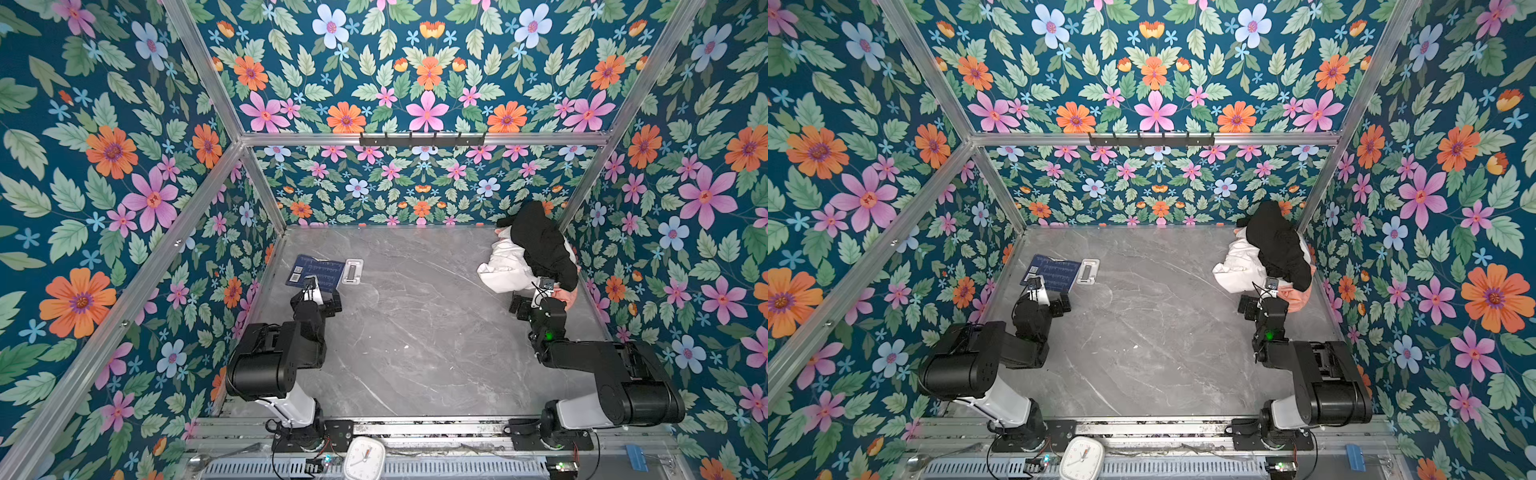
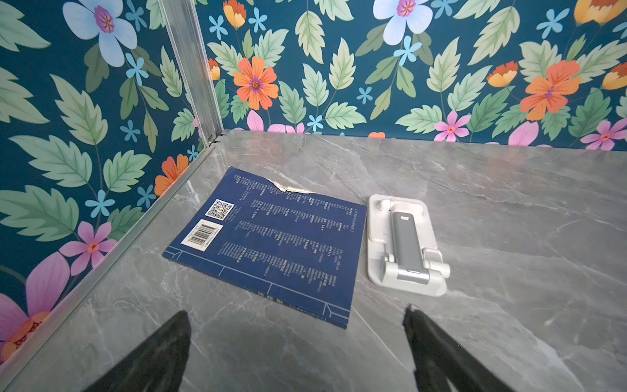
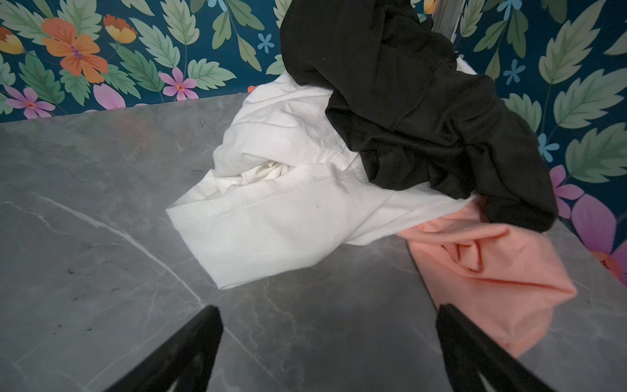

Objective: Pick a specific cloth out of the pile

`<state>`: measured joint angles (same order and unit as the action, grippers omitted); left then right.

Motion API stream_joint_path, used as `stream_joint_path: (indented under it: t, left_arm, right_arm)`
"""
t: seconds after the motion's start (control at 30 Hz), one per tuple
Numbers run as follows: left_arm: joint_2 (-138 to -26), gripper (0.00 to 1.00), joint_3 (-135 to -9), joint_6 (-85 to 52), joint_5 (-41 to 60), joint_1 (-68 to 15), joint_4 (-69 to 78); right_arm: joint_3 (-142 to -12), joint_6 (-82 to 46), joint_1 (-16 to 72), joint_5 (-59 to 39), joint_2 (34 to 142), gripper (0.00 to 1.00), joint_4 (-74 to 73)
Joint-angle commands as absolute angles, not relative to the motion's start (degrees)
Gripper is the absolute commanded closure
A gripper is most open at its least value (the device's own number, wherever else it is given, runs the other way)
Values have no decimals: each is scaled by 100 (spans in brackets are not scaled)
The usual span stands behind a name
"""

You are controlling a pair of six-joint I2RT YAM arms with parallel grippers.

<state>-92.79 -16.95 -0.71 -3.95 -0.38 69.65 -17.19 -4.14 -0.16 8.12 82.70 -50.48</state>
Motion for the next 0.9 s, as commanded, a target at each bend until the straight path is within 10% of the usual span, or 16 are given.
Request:
stream_joint_path:
  t: [0.0, 0.87]
  left_arm:
    - [-9281, 0, -1670, -18, -369, -40, 7134]
    - [-9267, 0, -1643, -18, -360, -40, 7197]
  right_arm:
    - [-1759, -440, -13, 793, 8256, 1, -5107]
    - [-1752, -440, -17, 800, 8245, 1, -5124]
